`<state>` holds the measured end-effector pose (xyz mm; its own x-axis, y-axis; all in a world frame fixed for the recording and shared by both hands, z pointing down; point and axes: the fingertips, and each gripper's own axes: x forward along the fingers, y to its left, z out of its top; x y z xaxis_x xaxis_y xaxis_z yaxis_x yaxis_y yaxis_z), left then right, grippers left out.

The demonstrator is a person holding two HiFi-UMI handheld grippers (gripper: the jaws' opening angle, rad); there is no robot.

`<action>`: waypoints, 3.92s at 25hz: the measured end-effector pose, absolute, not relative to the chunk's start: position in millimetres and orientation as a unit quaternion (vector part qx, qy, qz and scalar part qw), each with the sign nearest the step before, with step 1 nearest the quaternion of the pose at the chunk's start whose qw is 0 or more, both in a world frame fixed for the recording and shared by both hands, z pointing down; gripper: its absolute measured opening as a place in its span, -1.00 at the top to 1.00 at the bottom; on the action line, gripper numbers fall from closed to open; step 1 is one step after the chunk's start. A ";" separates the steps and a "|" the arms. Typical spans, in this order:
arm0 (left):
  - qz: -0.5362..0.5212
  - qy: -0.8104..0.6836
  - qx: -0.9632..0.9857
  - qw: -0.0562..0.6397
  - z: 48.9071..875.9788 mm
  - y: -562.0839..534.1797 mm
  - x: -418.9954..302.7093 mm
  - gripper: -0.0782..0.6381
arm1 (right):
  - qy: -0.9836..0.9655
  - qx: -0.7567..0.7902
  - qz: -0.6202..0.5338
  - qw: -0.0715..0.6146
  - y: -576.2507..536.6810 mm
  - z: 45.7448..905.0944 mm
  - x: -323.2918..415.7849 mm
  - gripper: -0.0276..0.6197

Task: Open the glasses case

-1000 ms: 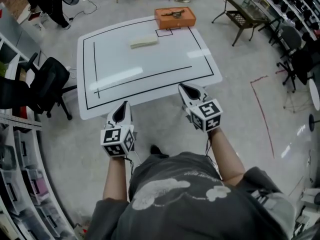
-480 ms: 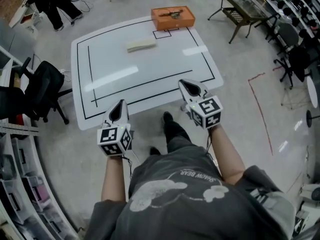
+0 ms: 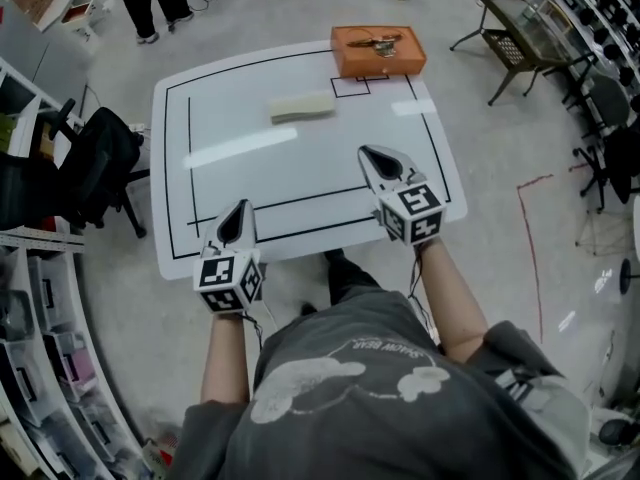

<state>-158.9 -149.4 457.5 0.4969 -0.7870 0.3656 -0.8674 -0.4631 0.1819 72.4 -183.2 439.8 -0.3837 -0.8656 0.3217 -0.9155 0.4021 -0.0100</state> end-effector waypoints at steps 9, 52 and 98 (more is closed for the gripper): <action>0.124 -0.509 0.833 0.175 459.7 -218.3 -127.9 0.78 | -0.847 0.500 0.099 0.150 -264.9 447.2 85.4 0.74; 0.276 -0.549 0.746 0.257 577.2 -366.2 -73.1 0.78 | -0.894 0.309 0.034 0.322 -380.2 552.0 68.5 0.07; 0.265 -0.540 0.752 0.269 576.6 -367.9 -70.6 0.78 | -0.885 0.308 -0.046 0.346 -428.6 531.7 54.0 0.71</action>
